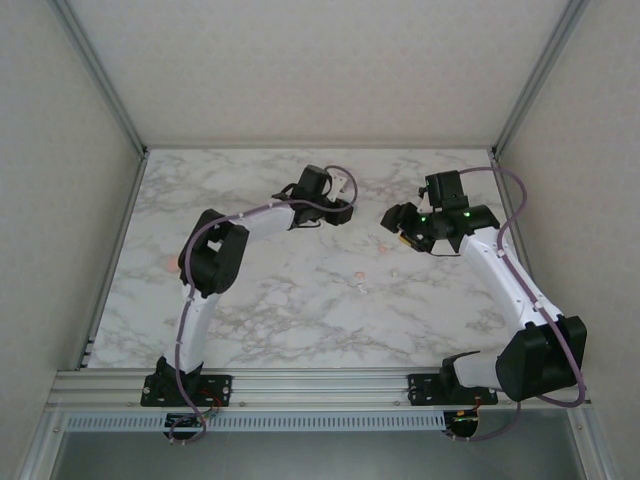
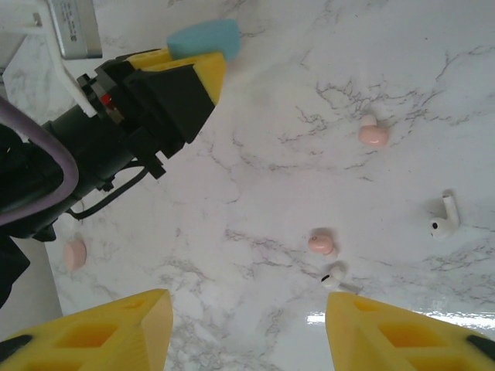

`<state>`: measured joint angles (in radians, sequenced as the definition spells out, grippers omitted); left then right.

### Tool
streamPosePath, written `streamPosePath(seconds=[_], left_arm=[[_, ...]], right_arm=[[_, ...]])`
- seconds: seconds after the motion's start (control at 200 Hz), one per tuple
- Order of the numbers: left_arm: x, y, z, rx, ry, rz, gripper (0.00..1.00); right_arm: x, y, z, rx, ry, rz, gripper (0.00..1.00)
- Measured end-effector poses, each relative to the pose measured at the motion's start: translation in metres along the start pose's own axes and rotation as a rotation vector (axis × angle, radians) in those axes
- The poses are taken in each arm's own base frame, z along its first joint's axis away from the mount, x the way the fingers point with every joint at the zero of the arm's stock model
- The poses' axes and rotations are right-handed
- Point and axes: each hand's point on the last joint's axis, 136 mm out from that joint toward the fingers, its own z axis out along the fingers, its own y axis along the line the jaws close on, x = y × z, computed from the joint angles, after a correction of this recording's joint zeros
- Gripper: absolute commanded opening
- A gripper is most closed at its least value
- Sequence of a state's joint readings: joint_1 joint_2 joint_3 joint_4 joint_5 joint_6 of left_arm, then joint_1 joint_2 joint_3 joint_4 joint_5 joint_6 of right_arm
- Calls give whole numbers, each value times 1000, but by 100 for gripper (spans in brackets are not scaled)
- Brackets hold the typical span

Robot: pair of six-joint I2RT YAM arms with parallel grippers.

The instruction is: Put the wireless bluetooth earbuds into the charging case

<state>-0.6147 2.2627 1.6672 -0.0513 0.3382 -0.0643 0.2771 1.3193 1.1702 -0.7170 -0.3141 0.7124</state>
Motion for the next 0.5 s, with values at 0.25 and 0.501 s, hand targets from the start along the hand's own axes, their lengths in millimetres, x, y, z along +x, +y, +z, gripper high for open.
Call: streamPosePath(seconds=[0.25,0.501], left_arm=[[26,1,4,-34,95,-26,29],[36,-1,9,-45,95,-19,34]], right_arm=[[3,-6,3,15,5,13,56],[4,-7,3,16,6,15,56]])
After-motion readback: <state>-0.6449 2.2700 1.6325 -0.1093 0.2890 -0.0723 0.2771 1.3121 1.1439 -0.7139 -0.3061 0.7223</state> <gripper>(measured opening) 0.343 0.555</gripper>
